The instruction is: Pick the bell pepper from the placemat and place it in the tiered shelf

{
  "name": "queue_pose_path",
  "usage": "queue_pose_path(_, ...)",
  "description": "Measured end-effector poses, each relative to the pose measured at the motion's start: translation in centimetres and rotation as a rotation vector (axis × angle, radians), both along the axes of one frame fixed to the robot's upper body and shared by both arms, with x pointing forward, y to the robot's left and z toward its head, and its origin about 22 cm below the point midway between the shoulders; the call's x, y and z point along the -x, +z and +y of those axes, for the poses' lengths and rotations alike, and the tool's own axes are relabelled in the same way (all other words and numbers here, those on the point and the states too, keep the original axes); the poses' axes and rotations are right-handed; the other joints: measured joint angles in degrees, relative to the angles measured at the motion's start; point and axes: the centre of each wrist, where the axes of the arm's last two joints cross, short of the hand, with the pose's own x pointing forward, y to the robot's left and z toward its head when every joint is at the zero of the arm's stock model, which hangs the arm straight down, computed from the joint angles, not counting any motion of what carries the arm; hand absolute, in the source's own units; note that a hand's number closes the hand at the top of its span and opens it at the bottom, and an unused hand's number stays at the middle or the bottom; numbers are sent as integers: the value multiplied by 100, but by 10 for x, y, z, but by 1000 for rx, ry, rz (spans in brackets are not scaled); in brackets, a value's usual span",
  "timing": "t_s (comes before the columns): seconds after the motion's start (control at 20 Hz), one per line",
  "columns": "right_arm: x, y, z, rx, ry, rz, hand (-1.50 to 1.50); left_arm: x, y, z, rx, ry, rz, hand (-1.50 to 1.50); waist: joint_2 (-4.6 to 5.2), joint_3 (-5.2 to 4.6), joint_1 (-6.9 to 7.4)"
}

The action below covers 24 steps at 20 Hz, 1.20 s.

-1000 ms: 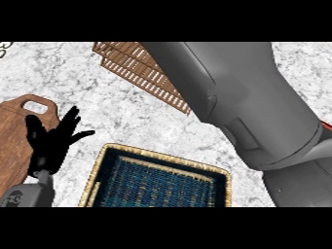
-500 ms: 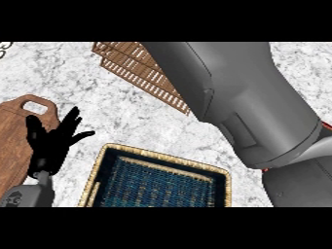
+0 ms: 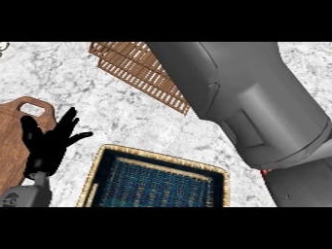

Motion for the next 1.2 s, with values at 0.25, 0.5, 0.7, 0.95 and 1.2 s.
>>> queue_pose_path(0.25,1,5,-3,-143,25,-113,-150,1,-1,0,-7,5,-4,0,-1,9,-24)
queue_pose_path(0.5,3,13,-6,-293,15,-227,-150,3,0,3,1,3,-1,0,-20,5,-59)
queue_pose_path(0.7,0,22,-15,-314,-31,-330,-150,4,-1,8,-6,23,9,0,-53,3,-150)
queue_pose_path(0.95,-8,32,-36,-294,-124,-413,-150,12,-6,12,-11,50,20,0,-126,6,-300)
queue_pose_path(1.2,-10,48,-58,-344,-188,-477,-150,21,-10,21,-7,87,41,0,-224,22,-505)
